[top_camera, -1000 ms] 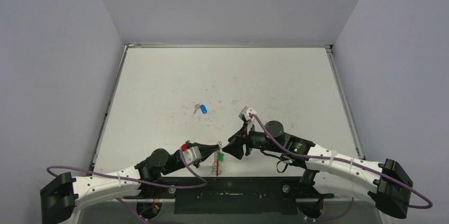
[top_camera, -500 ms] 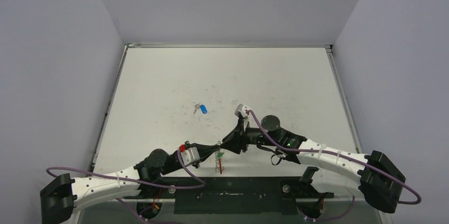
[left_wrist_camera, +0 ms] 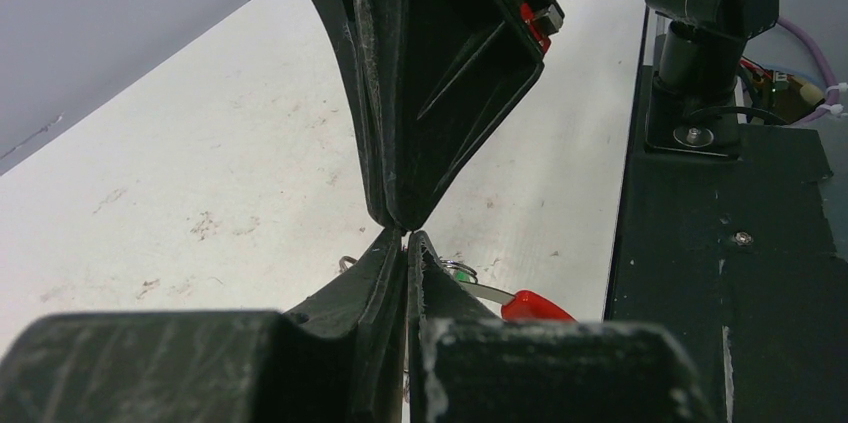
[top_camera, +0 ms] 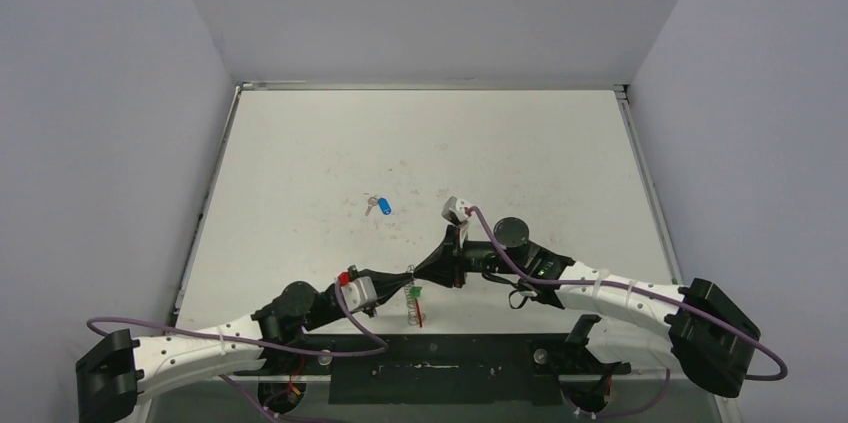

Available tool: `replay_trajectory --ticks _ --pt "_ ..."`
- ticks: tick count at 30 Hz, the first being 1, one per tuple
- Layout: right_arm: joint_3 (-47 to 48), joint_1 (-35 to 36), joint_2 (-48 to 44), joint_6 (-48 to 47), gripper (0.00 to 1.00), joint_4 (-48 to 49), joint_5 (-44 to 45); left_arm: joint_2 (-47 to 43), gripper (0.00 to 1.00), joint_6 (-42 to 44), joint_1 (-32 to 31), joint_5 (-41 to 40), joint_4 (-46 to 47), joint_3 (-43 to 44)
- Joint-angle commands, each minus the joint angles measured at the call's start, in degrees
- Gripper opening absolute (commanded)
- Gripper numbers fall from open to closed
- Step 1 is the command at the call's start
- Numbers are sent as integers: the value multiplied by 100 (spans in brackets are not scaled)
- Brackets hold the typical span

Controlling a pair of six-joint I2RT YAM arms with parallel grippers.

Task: Put the keys on the keyring

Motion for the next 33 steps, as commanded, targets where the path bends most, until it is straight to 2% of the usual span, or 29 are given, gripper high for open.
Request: replay_trajectory --ticks 1,4,11,16,20,23,26,33 --pt "-64 -149 -175 11 10 80 122 -156 0 -144 -28 -166 204 -183" --pt "-67 -258 -426 -16 17 -300 309 -247 0 -101 -29 -261 -132 -79" --pt "-116 -546 -1284 -90 40 -1275 962 -481 0 283 -13 -1048 -2576 1143" --pt "-44 -769 -1599 -113 57 -1952 1274 -505 0 850 -12 -1430 -4702 2145" --pt "-42 -959 -1637 -39 67 -2167 1259 -375 0 1377 -12 -1457 -5706 2866" --pt "-91 -1058 -1639 85 72 -2182 1237 -85 0 1797 -12 -1350 -6022 3244" --pt "-189 -1130 -1652 229 78 -2141 1251 475 0 2201 -12 -1110 -5942 3423" --pt "-398 -1365 -1834 498 94 -2330 1401 2540 0 2547 -21 -178 -4779 3439"
